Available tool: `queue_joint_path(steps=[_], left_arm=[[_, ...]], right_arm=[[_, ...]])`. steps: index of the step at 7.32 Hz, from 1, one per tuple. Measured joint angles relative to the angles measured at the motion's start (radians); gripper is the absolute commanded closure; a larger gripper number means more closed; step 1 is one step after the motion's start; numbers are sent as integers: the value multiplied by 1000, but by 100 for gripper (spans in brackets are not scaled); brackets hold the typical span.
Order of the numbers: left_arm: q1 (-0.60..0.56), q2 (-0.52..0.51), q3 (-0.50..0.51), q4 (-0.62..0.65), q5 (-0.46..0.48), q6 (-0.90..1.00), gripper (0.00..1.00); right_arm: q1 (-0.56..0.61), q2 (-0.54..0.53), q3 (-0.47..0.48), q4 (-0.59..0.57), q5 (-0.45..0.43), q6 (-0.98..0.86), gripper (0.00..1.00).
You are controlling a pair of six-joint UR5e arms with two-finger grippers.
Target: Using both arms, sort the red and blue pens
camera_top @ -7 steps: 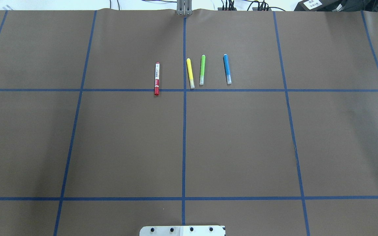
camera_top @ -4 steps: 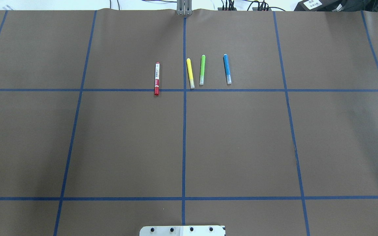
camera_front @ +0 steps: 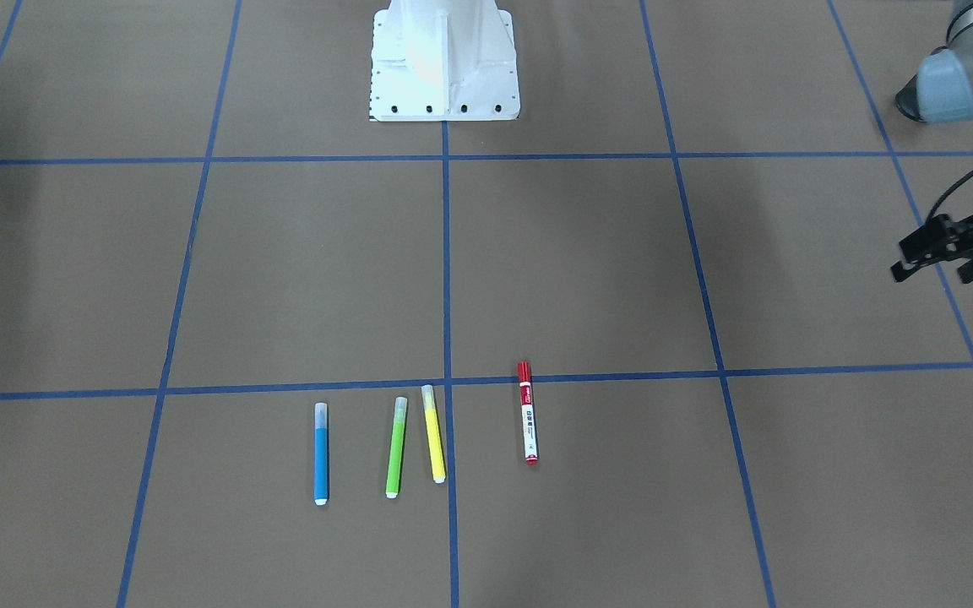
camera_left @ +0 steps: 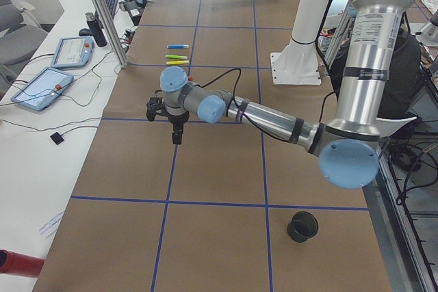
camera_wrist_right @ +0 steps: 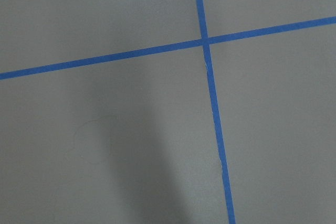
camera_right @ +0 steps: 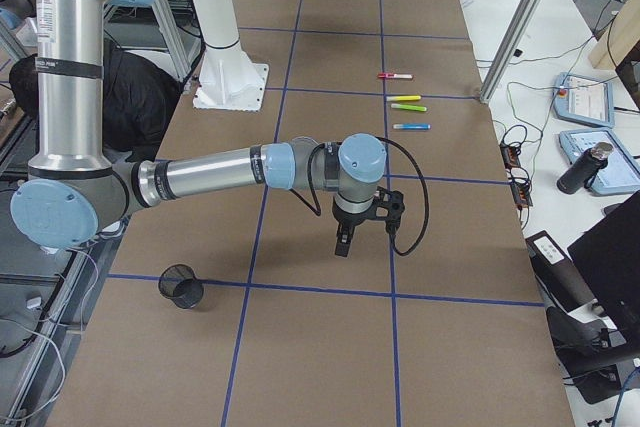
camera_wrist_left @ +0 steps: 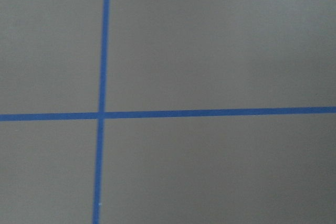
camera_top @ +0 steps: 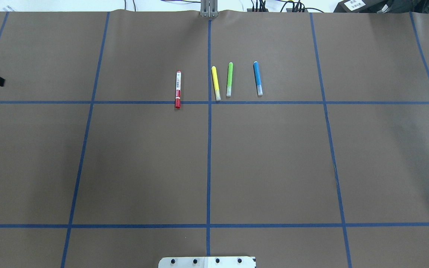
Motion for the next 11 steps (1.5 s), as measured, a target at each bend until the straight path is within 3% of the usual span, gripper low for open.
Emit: queue_joint_path(steps=[3,6,9,11], left_arm=[[160,-333,241,11,1,-40,0],[195,-514,423,-17,5,-65,0],[295,-662,551,-31,100,-164,1],[368,-710,611,-99,176,-253,10]], right_arm=[[-20,49,-1,1,13,10,1],[-103,227,-67,-19,-10,13,1],[-187,258,-71,50,-20,34,1],[-250,293,-74,66,-51,112,1]])
